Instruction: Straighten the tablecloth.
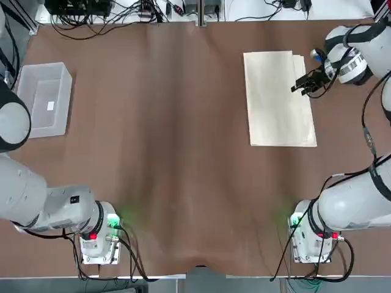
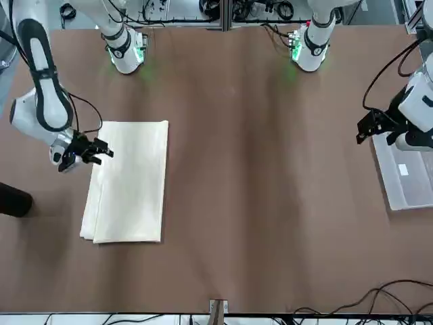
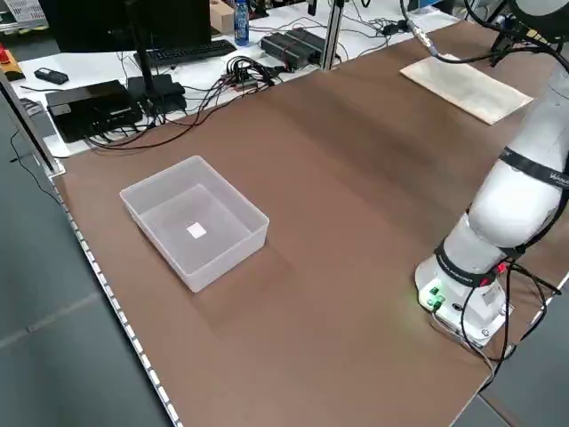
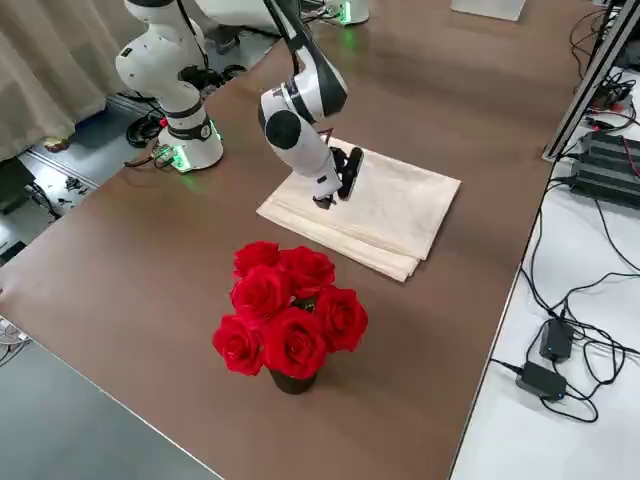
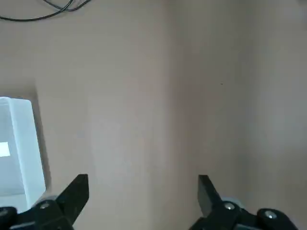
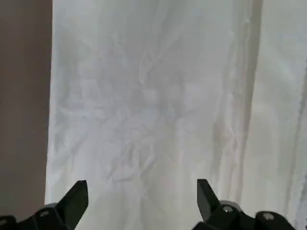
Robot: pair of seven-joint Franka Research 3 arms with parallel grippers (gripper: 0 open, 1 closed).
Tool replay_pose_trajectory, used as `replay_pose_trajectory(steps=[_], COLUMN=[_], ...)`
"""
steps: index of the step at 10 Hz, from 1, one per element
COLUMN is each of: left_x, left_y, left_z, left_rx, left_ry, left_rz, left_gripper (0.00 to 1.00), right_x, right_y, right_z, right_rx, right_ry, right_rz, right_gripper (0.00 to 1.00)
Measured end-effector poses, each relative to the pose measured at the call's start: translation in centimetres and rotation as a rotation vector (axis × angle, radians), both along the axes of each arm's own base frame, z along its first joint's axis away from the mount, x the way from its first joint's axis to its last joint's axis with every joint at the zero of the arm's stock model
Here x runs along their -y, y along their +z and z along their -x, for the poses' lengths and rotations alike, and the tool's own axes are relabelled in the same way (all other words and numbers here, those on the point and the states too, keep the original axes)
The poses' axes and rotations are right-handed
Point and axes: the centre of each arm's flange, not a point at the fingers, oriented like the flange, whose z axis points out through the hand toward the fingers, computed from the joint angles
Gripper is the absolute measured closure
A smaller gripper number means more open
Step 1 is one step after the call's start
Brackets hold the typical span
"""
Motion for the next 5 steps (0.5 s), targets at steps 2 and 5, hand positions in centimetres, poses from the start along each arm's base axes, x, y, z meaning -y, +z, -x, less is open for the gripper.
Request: replay_pose_trajectory(steps=[2, 5], left_x=[-0.2, -0.6], left_y=[0.0, 0.3], left_z=[0.0, 0.2], left_rx=[0.0, -0.004], left_ry=[0.006, 0.008], left_rz=[-0.003, -0.006], left_gripper=[0.0, 0.0], right_x=[1.2, 3.1], right_y=[-2.1, -4.1], right_z=[-0.8, -3.0], right_rx=[-0.028, -0.03], right_ry=[-0.016, -0.023], right_rz=[0.013, 0.032], right_gripper=[0.02, 0.06])
